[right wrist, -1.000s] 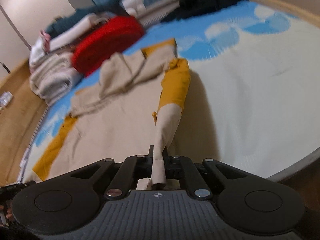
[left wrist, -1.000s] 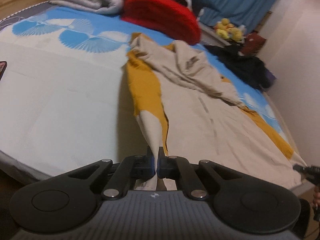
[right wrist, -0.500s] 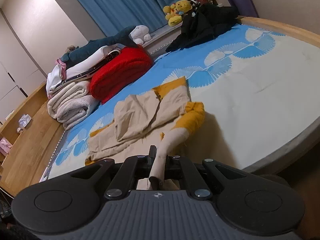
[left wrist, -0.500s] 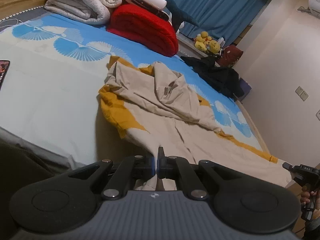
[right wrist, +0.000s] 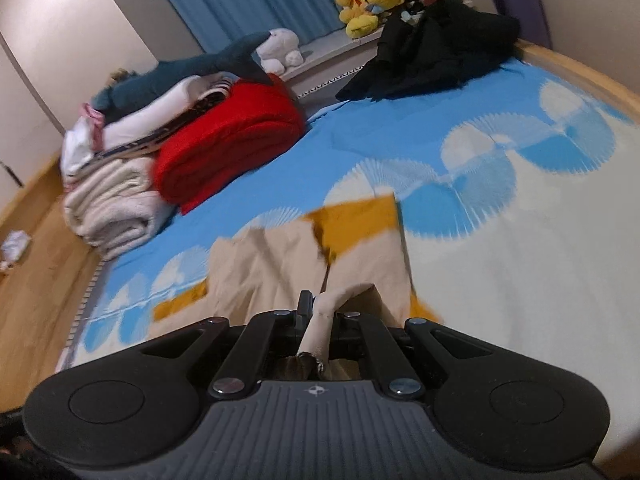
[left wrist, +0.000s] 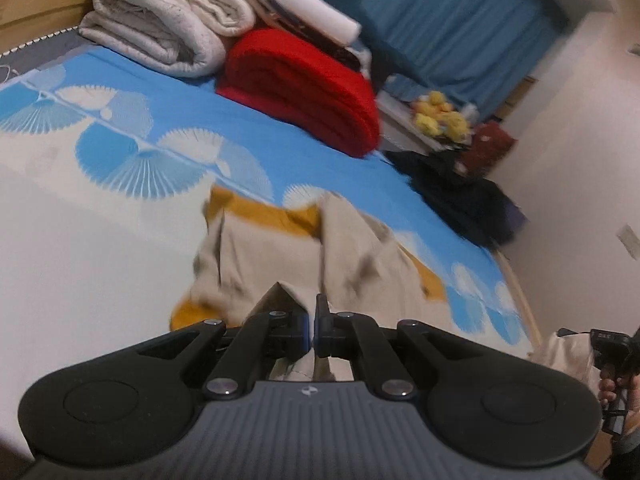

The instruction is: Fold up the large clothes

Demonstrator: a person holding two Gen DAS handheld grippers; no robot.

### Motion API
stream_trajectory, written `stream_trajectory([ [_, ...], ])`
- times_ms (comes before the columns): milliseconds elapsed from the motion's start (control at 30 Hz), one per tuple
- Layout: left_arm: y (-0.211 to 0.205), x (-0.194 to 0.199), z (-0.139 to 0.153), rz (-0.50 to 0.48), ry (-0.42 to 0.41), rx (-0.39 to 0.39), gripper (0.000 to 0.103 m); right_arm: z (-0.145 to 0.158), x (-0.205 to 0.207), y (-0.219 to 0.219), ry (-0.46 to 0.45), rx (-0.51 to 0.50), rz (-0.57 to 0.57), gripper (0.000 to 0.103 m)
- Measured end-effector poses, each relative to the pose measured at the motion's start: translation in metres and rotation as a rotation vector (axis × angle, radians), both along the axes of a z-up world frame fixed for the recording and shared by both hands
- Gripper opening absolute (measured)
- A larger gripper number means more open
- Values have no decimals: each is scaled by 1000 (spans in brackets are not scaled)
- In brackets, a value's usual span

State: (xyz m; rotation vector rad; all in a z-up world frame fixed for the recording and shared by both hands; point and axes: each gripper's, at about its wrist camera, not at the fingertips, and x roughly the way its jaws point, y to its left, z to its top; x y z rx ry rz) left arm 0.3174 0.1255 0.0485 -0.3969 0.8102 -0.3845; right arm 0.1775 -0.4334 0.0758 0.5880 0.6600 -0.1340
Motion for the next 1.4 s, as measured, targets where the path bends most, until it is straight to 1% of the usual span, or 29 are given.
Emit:
stream_trajectory([
  [33,-7,32,-2,11,9,17,3,1,35,-7,20,-5,-13,2],
  [100,-20,100,-12,63,60,28,3,-3,96,-21,56,-7,-34,2],
  [133,-29,137,-20,77,76,45,4,-10,129,-31,81,23,-69,2],
  [167,-39,174,-30,103,85,75,8,-20,166,-41,118,34,-96,3],
  [200,-43,203,-41,136,102,90,10,-30,198,-49,149,28,-109,7],
  [233,-47,235,-55,164,140,79,15,-45,232,-57,167,20,-123,12],
  [267,-48,262,-68,185,178,72,23,-57,255,-61,161,12,-138,37],
  [300,-47,281,-78,216,194,75,28,-70,272,-64,156,-25,-175,66],
  [333,-45,294,-85,257,185,83,44,-83,283,-66,137,-85,-222,74],
  [367,-42,299,-90,276,152,95,71,-95,287,-66,114,-121,-241,79],
  [400,-40,302,-93,283,106,117,84,-109,288,-68,102,-133,-235,79],
  [433,-39,302,-97,277,63,142,95,-125,288,-70,104,-119,-204,79],
  [467,-38,300,-100,258,30,162,96,-142,287,-74,114,-89,-176,79],
  [533,-36,300,-112,183,5,185,96,-169,281,-81,120,-54,-161,79],
  [633,-34,298,-134,118,3,192,96,-188,281,-90,80,-50,-154,79],
  [733,-42,306,-154,112,26,229,96,-195,293,-97,53,-47,-161,79],
  [800,-45,313,-167,109,59,215,96,-198,308,-97,56,-50,-145,79],
  [933,-55,323,-181,121,92,178,95,-204,333,-86,68,-92,-35,77],
  [967,-57,325,-182,122,93,179,72,-205,337,-80,73,-120,-9,70],
  [1000,-62,325,-181,111,74,193,41,-207,340,-75,93,-154,7,31],
  [1033,-68,326,-180,92,68,207,3,-207,342,-68,118,-194,17,1],
  [1067,-72,323,-178,99,53,218,3,-207,341,-63,130,-220,12,0],
  [1100,-76,318,-173,99,20,233,2,-203,336,-60,118,-239,-2,0],
  [1167,-80,309,-160,90,-43,253,2,-190,320,-55,61,-266,-27,0],
  [1200,-78,306,-153,99,-55,237,2,-182,309,-58,48,-269,-71,0],
  [1233,-75,305,-148,111,-66,217,2,-174,297,-64,34,-248,-116,0],
  [1300,-75,305,-143,107,-84,179,2,-166,279,-75,12,-233,-177,0],
  [1367,-87,308,-144,87,-97,204,2,-169,270,-83,18,-223,-211,0],
  [1400,-94,311,-147,91,-102,241,2,-175,271,-84,38,-216,-229,0],
])
